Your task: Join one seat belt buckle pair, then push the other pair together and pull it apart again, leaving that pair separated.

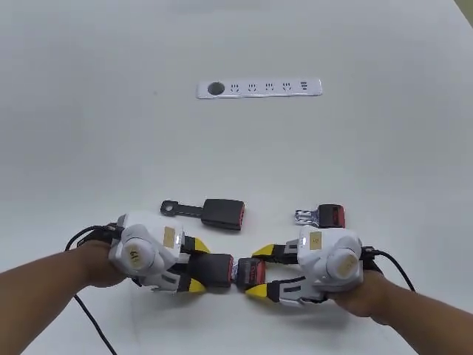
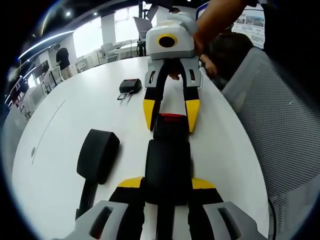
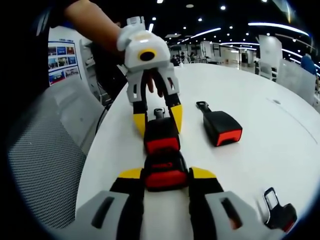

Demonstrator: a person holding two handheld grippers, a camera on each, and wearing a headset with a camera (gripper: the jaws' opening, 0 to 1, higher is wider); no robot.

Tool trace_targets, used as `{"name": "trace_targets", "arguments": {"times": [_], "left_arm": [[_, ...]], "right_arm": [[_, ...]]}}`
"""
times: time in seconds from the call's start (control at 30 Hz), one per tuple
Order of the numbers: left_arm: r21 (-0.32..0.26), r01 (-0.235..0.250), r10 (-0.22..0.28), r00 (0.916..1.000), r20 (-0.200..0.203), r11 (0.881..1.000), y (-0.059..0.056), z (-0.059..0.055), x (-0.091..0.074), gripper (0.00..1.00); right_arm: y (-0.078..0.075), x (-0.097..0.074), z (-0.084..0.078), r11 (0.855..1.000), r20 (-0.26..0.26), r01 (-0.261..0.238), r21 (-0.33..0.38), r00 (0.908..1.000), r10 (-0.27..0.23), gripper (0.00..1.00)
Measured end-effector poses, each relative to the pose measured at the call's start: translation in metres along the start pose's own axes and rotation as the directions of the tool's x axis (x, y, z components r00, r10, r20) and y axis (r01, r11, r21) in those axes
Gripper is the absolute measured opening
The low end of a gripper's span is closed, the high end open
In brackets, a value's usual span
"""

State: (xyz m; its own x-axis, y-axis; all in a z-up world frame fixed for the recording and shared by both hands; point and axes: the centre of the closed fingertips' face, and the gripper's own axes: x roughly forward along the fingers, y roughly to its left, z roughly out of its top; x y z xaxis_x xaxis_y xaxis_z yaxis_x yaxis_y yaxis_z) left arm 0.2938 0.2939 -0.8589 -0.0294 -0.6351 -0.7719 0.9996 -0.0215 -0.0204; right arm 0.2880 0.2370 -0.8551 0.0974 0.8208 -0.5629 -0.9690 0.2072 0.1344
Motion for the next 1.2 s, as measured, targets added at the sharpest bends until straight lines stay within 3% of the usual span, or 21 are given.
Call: {"name": "trace_targets", "arguments": {"times": [1.2], "left_arm": [[-0.006, -0.003, 0.003, 0.9999, -0.012, 1.000, 0.0003, -0.0011, -0.0005, 0.34]], "right_arm": [[0.0005, 0.0008, 0.0003, 1.000, -0.015, 0.005, -0.004, 0.9999, -0.005, 0.35]]}}
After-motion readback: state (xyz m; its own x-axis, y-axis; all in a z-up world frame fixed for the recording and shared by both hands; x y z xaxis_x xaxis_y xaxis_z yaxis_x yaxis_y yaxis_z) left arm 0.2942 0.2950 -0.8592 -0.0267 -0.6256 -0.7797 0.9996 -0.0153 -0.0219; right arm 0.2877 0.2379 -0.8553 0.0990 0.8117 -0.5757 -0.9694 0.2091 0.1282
